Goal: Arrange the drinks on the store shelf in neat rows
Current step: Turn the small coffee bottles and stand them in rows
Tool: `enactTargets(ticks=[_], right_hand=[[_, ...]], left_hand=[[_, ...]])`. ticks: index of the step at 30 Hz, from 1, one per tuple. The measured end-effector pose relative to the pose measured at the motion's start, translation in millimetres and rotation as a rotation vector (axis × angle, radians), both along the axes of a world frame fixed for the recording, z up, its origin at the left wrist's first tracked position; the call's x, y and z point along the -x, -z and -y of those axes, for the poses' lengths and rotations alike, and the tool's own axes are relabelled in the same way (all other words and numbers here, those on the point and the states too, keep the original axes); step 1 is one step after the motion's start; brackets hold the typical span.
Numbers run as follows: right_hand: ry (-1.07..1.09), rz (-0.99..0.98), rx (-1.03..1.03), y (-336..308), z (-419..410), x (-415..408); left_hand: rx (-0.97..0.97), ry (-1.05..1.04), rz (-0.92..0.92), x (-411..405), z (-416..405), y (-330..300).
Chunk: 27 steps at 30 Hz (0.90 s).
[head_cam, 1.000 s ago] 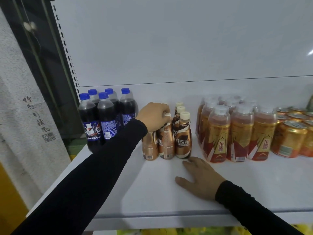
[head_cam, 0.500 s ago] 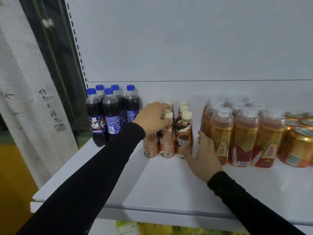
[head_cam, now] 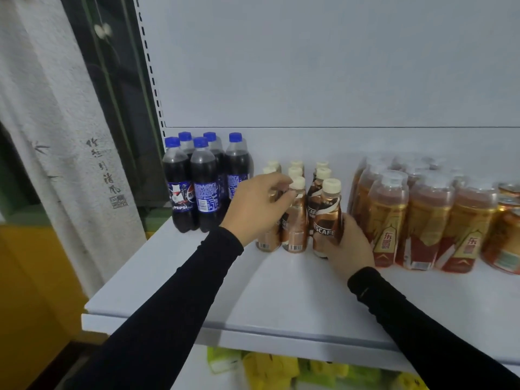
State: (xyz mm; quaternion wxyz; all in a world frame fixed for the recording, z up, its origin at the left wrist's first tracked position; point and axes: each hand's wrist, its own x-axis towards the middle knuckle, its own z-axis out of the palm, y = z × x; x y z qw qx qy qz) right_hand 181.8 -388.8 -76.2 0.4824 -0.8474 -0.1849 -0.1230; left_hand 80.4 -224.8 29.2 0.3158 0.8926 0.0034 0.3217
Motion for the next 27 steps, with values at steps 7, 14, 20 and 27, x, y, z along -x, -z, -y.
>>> enactTargets(ticks=[7,14,20,27], right_hand=[[-0.185,0.051,-0.004,-26.2,7.7,53.9],[-0.367,-0.177,-0.096,-27.5,-0.9,81.3],[-0.444,-0.188,-0.079,-25.9,-9.3,88.7],[-0.362,-0.146,-0.060,-25.7,-8.6,76.7]], left_hand=[[0.346,0.234,-0.152,-5.7,-3.0,17.9],[0.620,0.509,-0.271,1.0,-13.2,28.0],[0.810,0.436,-0.233,9.5,-24.5,29.6],[0.948,0.208,-0.052,8.2,-17.6,27.3]])
